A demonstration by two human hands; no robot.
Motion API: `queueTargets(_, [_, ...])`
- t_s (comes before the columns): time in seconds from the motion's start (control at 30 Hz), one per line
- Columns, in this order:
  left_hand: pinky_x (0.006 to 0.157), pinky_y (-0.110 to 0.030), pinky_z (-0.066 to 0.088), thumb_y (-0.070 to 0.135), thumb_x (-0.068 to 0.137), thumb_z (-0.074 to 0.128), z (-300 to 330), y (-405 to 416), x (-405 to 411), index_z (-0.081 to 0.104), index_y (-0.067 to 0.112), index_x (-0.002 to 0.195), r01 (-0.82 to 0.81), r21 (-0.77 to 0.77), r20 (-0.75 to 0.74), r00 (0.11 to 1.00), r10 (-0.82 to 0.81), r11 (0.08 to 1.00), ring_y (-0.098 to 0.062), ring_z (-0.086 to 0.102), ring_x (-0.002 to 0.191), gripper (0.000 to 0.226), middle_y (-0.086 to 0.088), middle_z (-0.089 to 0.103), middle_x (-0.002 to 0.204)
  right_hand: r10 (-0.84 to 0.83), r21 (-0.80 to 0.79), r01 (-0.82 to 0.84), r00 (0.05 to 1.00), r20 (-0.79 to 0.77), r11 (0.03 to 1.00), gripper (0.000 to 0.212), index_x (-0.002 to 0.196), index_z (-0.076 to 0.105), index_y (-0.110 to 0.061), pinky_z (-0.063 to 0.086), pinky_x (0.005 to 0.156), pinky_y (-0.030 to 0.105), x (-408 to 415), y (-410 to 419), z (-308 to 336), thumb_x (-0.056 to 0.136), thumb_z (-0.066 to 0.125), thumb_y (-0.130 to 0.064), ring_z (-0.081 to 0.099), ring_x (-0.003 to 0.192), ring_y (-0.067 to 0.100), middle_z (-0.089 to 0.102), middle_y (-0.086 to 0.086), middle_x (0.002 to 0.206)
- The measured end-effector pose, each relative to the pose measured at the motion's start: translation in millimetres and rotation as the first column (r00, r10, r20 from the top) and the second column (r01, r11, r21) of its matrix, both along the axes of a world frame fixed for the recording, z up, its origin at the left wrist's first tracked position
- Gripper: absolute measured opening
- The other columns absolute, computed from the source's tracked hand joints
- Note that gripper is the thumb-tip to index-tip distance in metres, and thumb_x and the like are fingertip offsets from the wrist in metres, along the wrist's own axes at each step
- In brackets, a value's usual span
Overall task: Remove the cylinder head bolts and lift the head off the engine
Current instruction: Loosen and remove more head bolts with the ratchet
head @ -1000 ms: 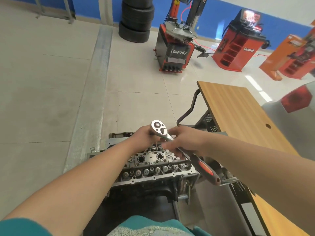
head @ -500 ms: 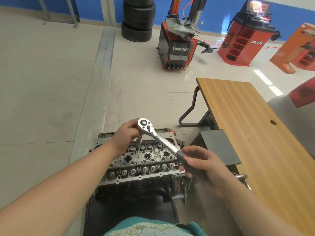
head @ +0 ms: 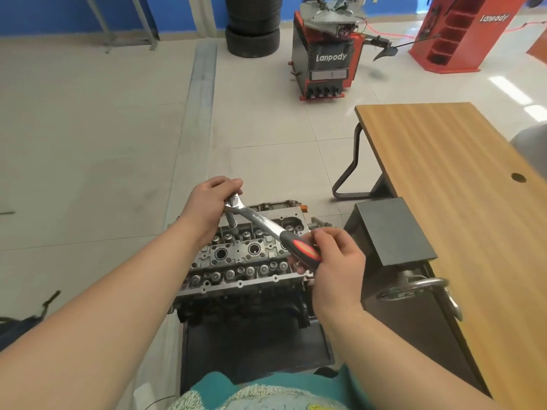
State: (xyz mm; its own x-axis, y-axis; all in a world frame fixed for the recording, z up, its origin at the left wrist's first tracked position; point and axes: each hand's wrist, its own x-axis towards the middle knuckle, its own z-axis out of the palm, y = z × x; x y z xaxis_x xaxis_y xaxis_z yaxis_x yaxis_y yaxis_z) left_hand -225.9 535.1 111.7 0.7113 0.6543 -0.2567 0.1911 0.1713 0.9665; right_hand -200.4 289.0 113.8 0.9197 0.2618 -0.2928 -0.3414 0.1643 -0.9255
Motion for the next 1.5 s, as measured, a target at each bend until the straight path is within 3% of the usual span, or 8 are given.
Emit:
queueTargets(0.17, [0.056, -0.026, 0.05, 0.014, 0.097, 0.072, 0, -12, 5, 0.07, 0.014, 0.074, -0.193, -0.059, 0.024, 0.98, 0.195, 0.979, -0.012, 0.051, 0.06, 0.023, 0.001, 0.057, 0.073, -0.034, -0.019, 0.035, 0.997, 0.07, 0.999, 0.015, 0.079, 0.073, -0.023, 0.058, 0.049, 0.033, -1, 8, 8, 0.089, 0.067, -0.033, 0.078, 0.073, 0.037, 0.075, 0.01, 0.085])
queueTargets(0.27, [0.072, -0.043, 0.05, 0.014, 0.093, 0.074, 1, -15, 8, 0.069, 0.014, 0.073, -0.245, -0.092, 0.029, 0.968, 0.249, 0.965, -0.017, 0.049, 0.066, 0.021, 0.003, 0.056, 0.07, -0.054, -0.03, 0.057, 0.995, 0.082, 0.998, 0.018, 0.076, 0.072, -0.025, 0.057, 0.047, 0.034, 7, 10, 10, 0.091, 0.066, -0.031, 0.078, 0.072, 0.036, 0.076, 0.009, 0.081])
queueTargets(0.43, [0.081, -0.058, 0.052, 0.024, 0.084, 0.077, 2, -17, 12, 0.069, 0.019, 0.067, -0.276, -0.127, 0.031, 0.959, 0.282, 0.953, -0.025, 0.05, 0.073, 0.019, 0.002, 0.055, 0.068, -0.061, -0.062, 0.071, 0.987, 0.145, 0.996, 0.021, 0.075, 0.072, -0.024, 0.055, 0.046, 0.034, 19, 13, 9, 0.094, 0.066, -0.032, 0.076, 0.066, 0.028, 0.076, 0.008, 0.076])
queueTargets(0.83, [0.063, -0.048, 0.046, 0.03, 0.078, 0.083, -3, -18, 14, 0.066, 0.03, 0.06, -0.287, -0.109, 0.046, 0.955, 0.293, 0.952, -0.017, 0.062, 0.048, 0.024, 0.009, 0.055, 0.057, -0.006, -0.119, 0.043, 0.956, 0.294, 0.992, 0.027, 0.075, 0.073, -0.03, 0.065, 0.066, 0.054, 39, 13, 2, 0.092, 0.067, -0.05, 0.077, 0.073, 0.027, 0.076, 0.004, 0.073])
queueTargets(0.97, [0.042, -0.018, 0.046, 0.018, 0.081, 0.086, -2, -21, 11, 0.067, 0.034, 0.063, -0.29, -0.073, 0.044, 0.955, 0.294, 0.954, -0.007, 0.061, 0.046, 0.031, 0.016, 0.058, 0.057, 0.001, -0.096, 0.029, 0.954, 0.299, 0.995, 0.026, 0.074, 0.07, -0.029, 0.062, 0.064, 0.063, 43, 12, 0, 0.093, 0.068, -0.045, 0.076, 0.072, 0.034, 0.076, 0.007, 0.073])
queueTargets(1.23, [0.052, -0.02, 0.048, 0.025, 0.068, 0.087, 1, -30, 15, 0.069, 0.036, 0.064, -0.395, -0.061, 0.026, 0.917, 0.397, 0.917, -0.005, 0.058, 0.054, 0.021, 0.018, 0.062, 0.065, 0.04, -0.083, -0.012, 0.94, 0.338, 0.996, 0.022, 0.079, 0.071, -0.03, 0.065, 0.063, 0.049, 57, 11, -3, 0.095, 0.069, -0.046, 0.077, 0.073, 0.027, 0.076, 0.003, 0.074])
queueTargets(1.4, [0.057, -0.017, 0.05, 0.019, 0.077, 0.087, 0, -33, 16, 0.069, 0.036, 0.064, -0.422, -0.065, 0.036, 0.905, 0.425, 0.904, -0.001, 0.057, 0.054, 0.028, 0.018, 0.062, 0.065, 0.067, -0.052, -0.052, 0.929, 0.364, 0.997, 0.023, 0.077, 0.07, -0.03, 0.063, 0.062, 0.037, 69, 12, -3, 0.095, 0.069, -0.044, 0.077, 0.073, 0.025, 0.075, 0.003, 0.072])
queueTargets(1.5, [0.056, -0.019, 0.05, 0.012, 0.086, 0.085, -1, -34, 17, 0.069, 0.035, 0.066, -0.432, -0.065, 0.029, 0.9, 0.434, 0.9, -0.003, 0.057, 0.054, 0.034, 0.017, 0.063, 0.066, 0.082, -0.056, -0.065, 0.922, 0.379, 0.996, 0.022, 0.077, 0.071, -0.03, 0.063, 0.064, 0.041, 77, 13, -6, 0.096, 0.069, -0.042, 0.076, 0.072, 0.03, 0.074, 0.006, 0.071])
